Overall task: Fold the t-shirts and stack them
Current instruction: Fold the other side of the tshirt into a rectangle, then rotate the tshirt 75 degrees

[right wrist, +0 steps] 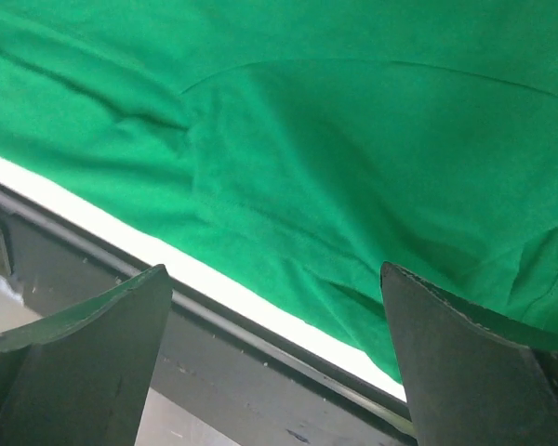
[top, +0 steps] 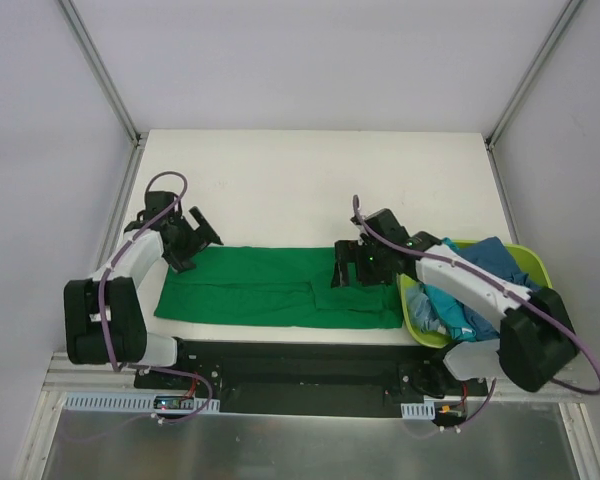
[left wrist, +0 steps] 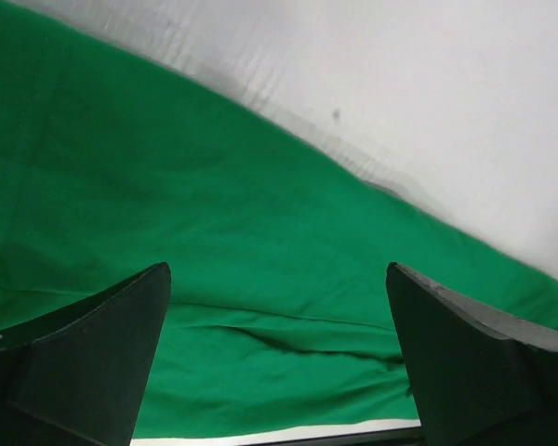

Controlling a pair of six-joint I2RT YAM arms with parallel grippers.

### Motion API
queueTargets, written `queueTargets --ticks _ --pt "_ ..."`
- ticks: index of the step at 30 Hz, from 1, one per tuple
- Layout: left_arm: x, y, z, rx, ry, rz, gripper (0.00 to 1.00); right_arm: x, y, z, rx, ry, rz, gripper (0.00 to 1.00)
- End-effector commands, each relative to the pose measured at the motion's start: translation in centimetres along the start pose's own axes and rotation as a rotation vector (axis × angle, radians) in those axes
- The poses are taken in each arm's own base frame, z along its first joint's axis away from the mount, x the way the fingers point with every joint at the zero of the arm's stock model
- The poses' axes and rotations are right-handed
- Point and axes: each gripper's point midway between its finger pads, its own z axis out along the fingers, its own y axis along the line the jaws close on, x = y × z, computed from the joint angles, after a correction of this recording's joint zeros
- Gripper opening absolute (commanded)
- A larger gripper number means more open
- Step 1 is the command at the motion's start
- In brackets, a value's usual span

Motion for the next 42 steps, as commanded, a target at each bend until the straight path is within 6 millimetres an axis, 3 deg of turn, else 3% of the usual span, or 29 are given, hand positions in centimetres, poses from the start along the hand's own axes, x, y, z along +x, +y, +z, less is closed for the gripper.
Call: queueTargets --ticks 1,6,10,15,17,20,21,22,24,25,27,31,35,38,40,42 --pt "2.5 2.2 2.1 -0.065 0.099 -0.022 0.99 -1.1 -1.1 2.6 0.124 0.040 0.148 0.96" --pt "4.8 5.0 3.0 -0.144 0.149 -0.041 0.99 -1.8 -2.6 6.6 0.174 0.156 0.201 0.96" --pt "7.8 5.7 2.8 -0.163 0.177 -0.056 0.99 -5.0 -5.2 8.7 0.182 0.190 0.308 0.96" --pt "14.0 3.7 1.6 -0.095 0.262 0.003 0.99 -12.5 -7.0 11.2 0.081 0.189 0.231 0.96" --pt "16.0 2.6 0.9 -0.062 0.277 -0.005 0.99 -16.6 -7.4 13.0 0.027 0.161 0.172 0.96" --pt "18.3 -0.3 -0.2 0.022 0.269 0.029 0.99 -24.4 -9.0 15.3 0.013 0.066 0.142 0.96" --pt "19.1 -1.5 -0.8 0.066 0.275 0.060 0.99 -29.6 -8.3 13.8 0.004 -0.067 0.108 0.96" --pt "19.8 -2.6 -1.4 0.103 0.284 0.088 0.99 -31.5 -8.3 13.8 -0.014 -0.120 0.095 0.96" --pt "20.4 -4.6 -2.9 0.177 0.273 0.166 0.99 -33.6 -8.0 13.8 -0.054 -0.199 0.101 0.96" --pt "20.3 -5.5 -3.6 0.215 0.251 0.198 0.99 -35.1 -6.6 11.3 -0.089 -0.268 0.082 0.96" --pt "19.8 -6.6 -4.7 0.266 0.209 0.227 0.99 -37.0 -4.8 8.8 -0.128 -0.414 0.032 0.96" --pt "18.5 -6.9 -5.4 0.296 0.133 0.272 0.99 -36.6 -1.4 3.3 -0.069 -0.421 -0.145 0.96" --pt "17.7 -5.4 -5.1 0.217 0.097 0.321 0.99 -32.2 0.7 0.3 0.009 -0.320 -0.255 0.96" --pt "16.8 -3.4 -4.7 0.125 0.078 0.330 0.99 -26.3 2.3 -0.4 0.060 -0.257 -0.359 0.96" --pt "16.7 -2.3 -4.3 0.099 0.097 0.334 0.99 -19.7 2.8 0.9 0.083 -0.156 -0.413 0.96" --pt "17.6 -1.7 -4.1 0.099 0.150 0.347 0.99 -14.2 4.6 1.2 0.074 -0.110 -0.474 0.96"
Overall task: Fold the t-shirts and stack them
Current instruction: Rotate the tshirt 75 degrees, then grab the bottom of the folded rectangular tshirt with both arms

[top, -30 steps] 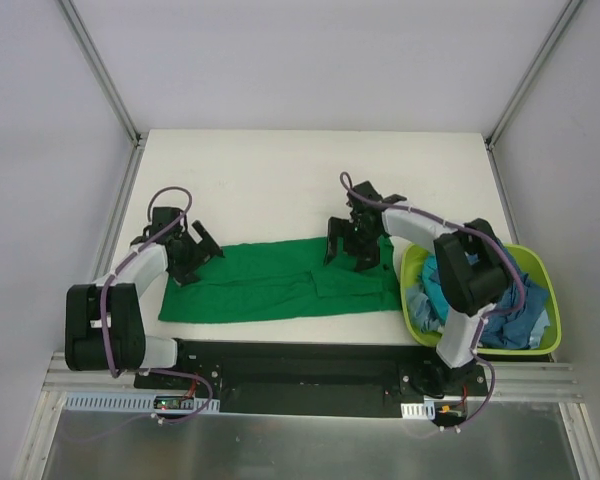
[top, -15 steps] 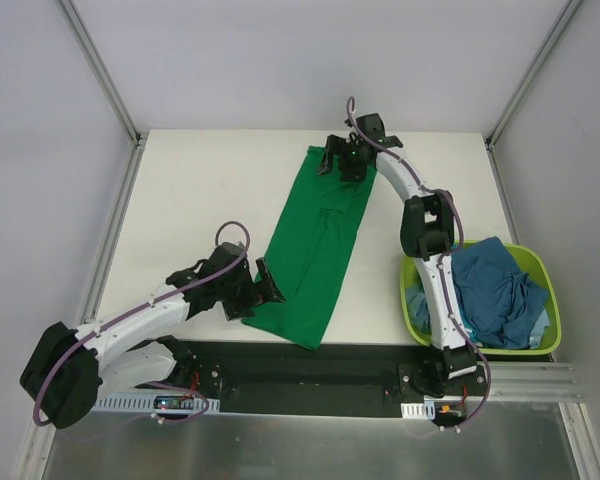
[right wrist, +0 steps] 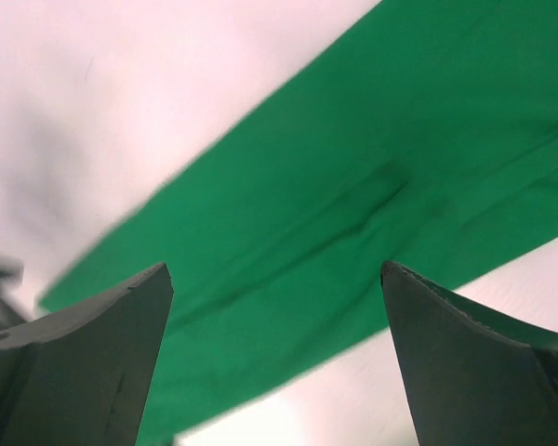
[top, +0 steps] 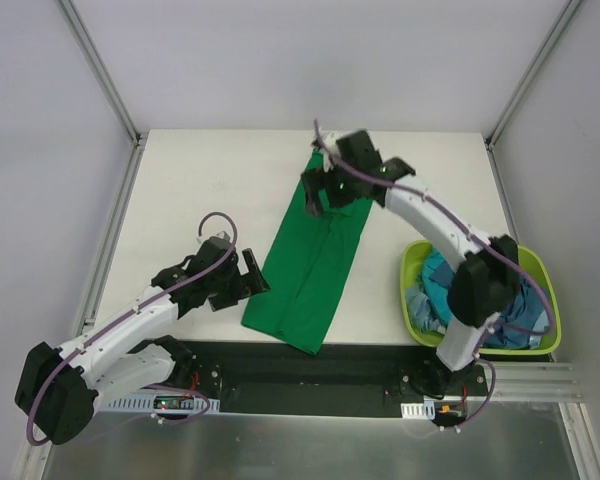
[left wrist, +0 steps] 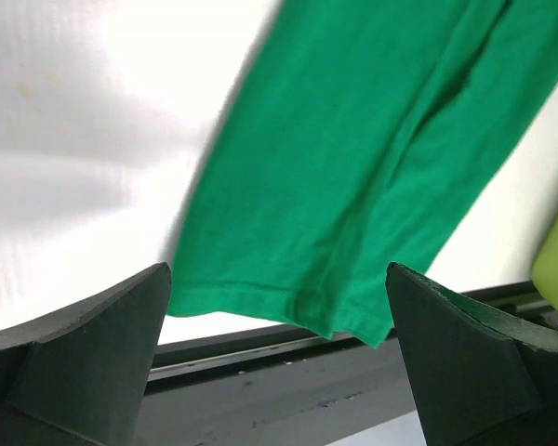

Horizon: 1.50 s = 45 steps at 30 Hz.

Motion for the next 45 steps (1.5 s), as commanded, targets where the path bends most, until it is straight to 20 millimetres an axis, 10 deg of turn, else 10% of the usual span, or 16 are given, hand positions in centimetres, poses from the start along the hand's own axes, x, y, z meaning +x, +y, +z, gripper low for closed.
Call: queueTargets --ticks 1,8,17,29,35,38,45 --pt "1.0 2.4 0.1 -0.074 0.064 0.046 0.99 10.7 6.2 -2.7 -0.019 0.146 -0.192 0.96" --pt "3.6 3.9 1.0 -0.102 0.187 0.065 0.82 23.5 17.0 -5.0 -0.180 0.220 -0.341 0.99" --pt "5.1 4.7 2.3 -0.111 0.252 0.036 0.56 28.9 20.7 -2.8 -0.131 0.293 -0.446 0.69" --pt "5.4 5.5 3.9 -0.140 0.246 -0.016 0.33 31.2 17.3 0.6 0.082 0.315 -0.500 0.55" --pt "4.9 4.9 4.0 -0.128 0.228 -0.025 0.10 30.9 15.6 0.5 0.161 0.291 -0.509 0.26" --pt "4.4 4.6 3.7 -0.108 0.199 -0.024 0.00 30.7 16.6 0.0 0.095 0.287 -0.513 0.01" --pt "4.1 5.2 1.5 -0.107 0.129 -0.046 0.00 31.4 24.3 -3.7 -0.399 0.328 -0.530 0.00"
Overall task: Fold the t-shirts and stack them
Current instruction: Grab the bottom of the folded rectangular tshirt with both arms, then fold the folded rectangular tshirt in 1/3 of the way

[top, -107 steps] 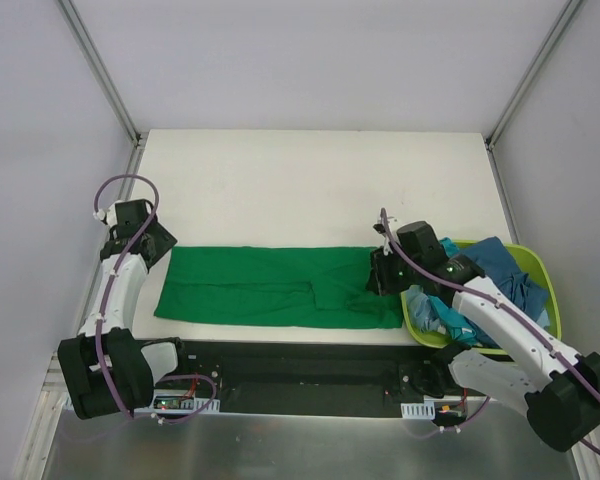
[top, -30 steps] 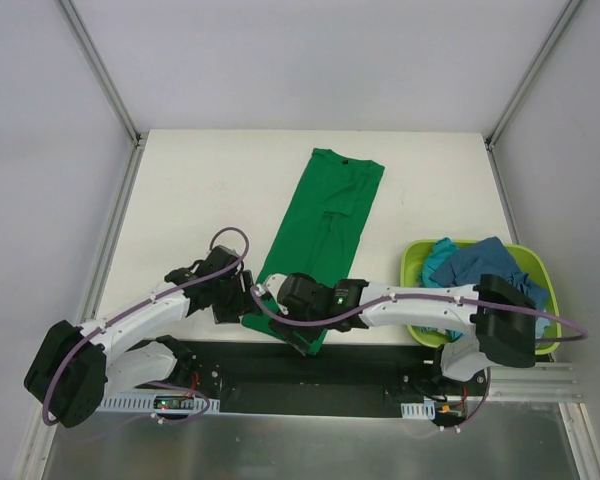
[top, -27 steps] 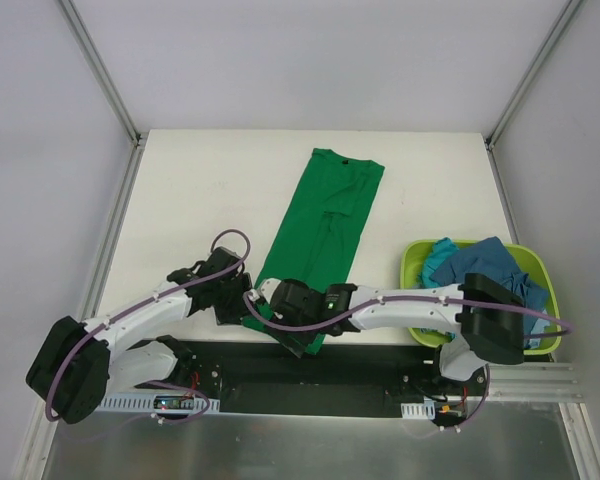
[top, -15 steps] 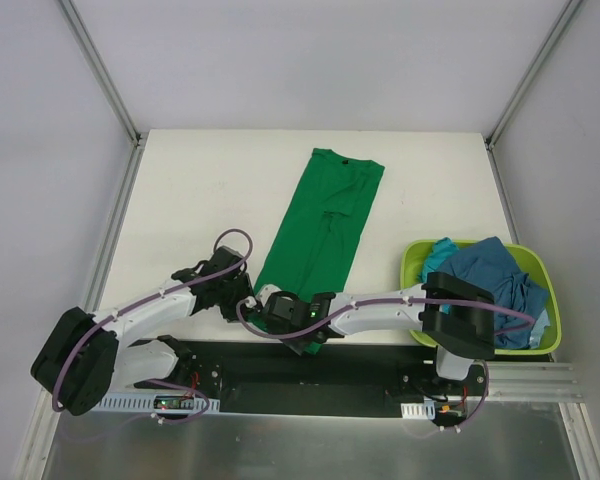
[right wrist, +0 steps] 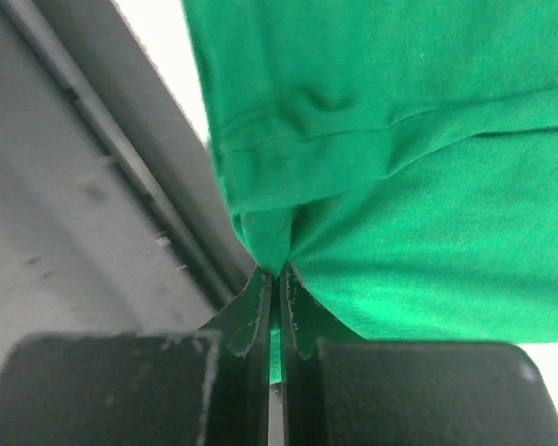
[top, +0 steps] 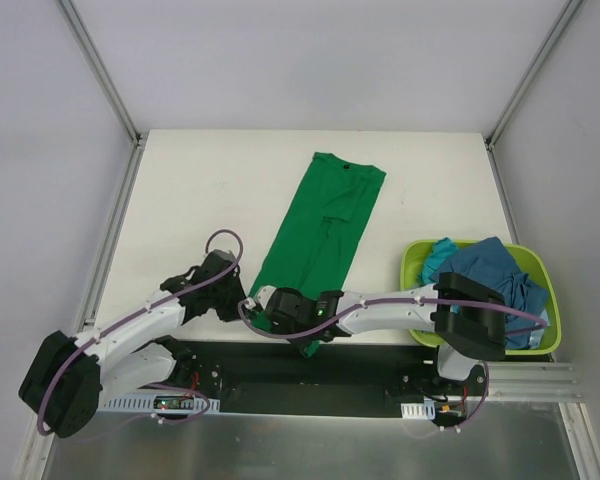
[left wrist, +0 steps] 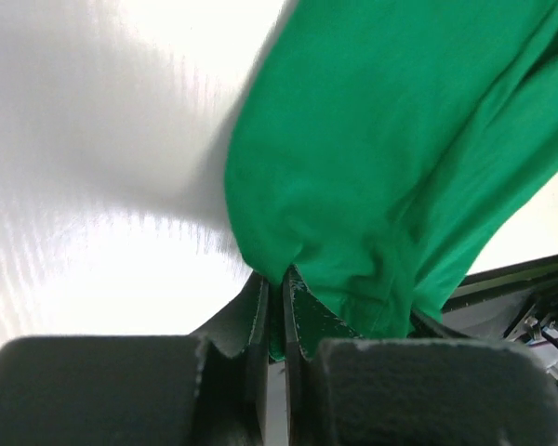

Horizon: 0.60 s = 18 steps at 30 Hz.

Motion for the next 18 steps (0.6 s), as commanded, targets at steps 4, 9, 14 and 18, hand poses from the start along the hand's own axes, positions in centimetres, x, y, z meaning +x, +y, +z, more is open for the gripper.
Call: queueTargets --ticks 4,9,14,18 --pt "-0.7 2.3 -3.4 -0.059 -0.142 -0.033 0.00 -3.9 7.1 -6.7 -0.475 -0.166 -0.083 0.00" --pt "-1.9 0.4 -5.3 0.030 -0.214 -0.005 0.00 -4.8 5.9 -8.6 -0.538 -0.192 -0.002 0.00" --pt "-4.6 -3.4 -7.0 0.065 -0.255 0.043 0.00 -5.0 0.9 -8.4 -0.441 -0.184 0.115 0.00" --pt "-7.6 -7.3 -7.1 0.079 -0.271 0.095 0.00 -5.0 -3.5 -8.6 -0.350 -0.187 0.204 0.00"
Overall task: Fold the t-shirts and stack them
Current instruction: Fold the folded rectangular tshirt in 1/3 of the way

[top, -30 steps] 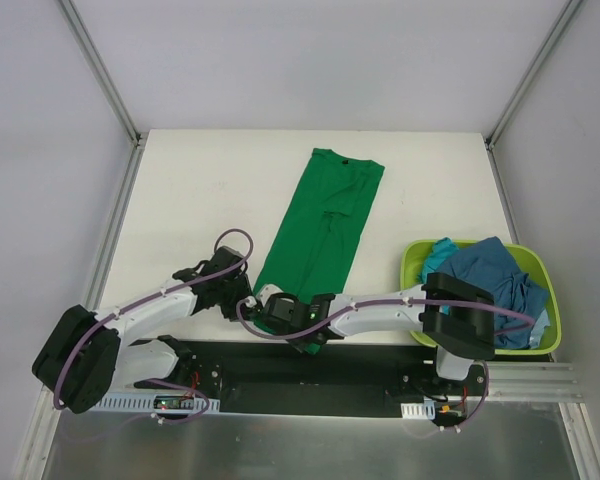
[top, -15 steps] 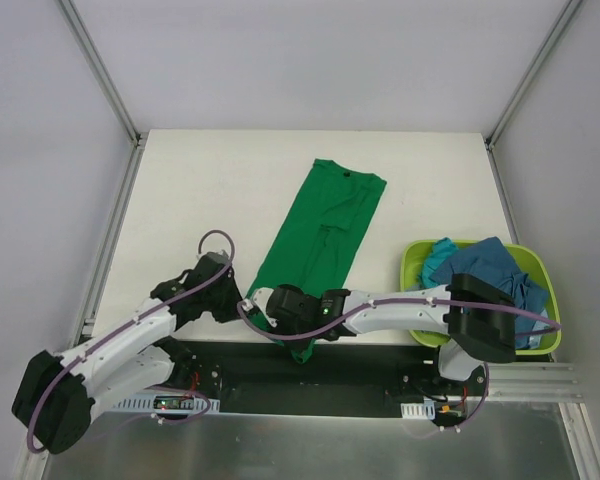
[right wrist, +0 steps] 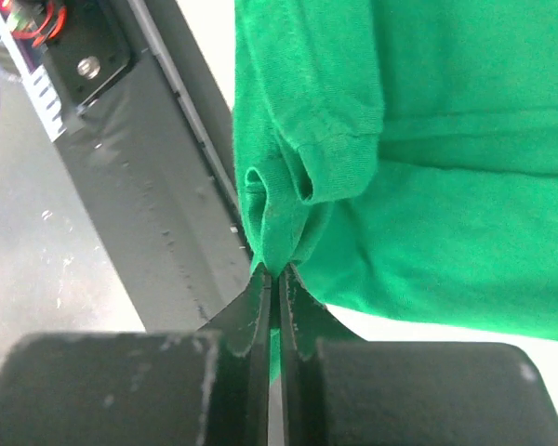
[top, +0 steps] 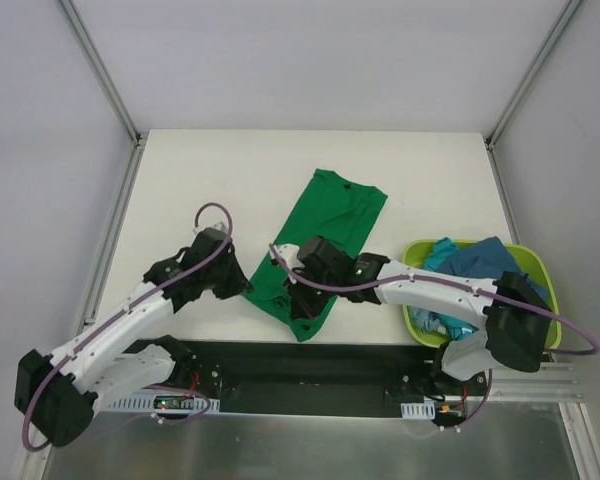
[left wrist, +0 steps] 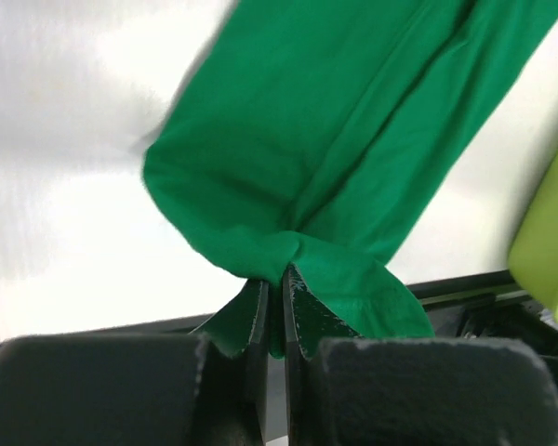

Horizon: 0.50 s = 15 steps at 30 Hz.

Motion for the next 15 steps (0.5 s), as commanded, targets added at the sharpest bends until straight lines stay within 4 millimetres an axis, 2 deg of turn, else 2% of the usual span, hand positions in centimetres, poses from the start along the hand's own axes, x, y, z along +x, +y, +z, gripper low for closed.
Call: queueTargets --ticks 1,5,10,15 --pt "-5.2 -4.6 0.3 0.021 -0.104 0.076 0.00 -0.5 -3.3 -3.0 0.069 -0.027 0.079 0.00" --pt "-8.4 -7.0 1.6 -0.027 -0.137 0.151 0.00 -1.3 -7.2 -4.7 0.152 -0.044 0.131 0.00" --pt "-11.3 -9.9 3.7 -0.042 -0.131 0.207 0.00 -2.4 -11.7 -6.4 0.226 -0.058 0.197 0.00" --pt "-13.8 -10.9 6.9 -0.068 -0.098 0.216 0.00 -3.9 -16.0 -7.4 0.270 -0.081 0.242 0.00"
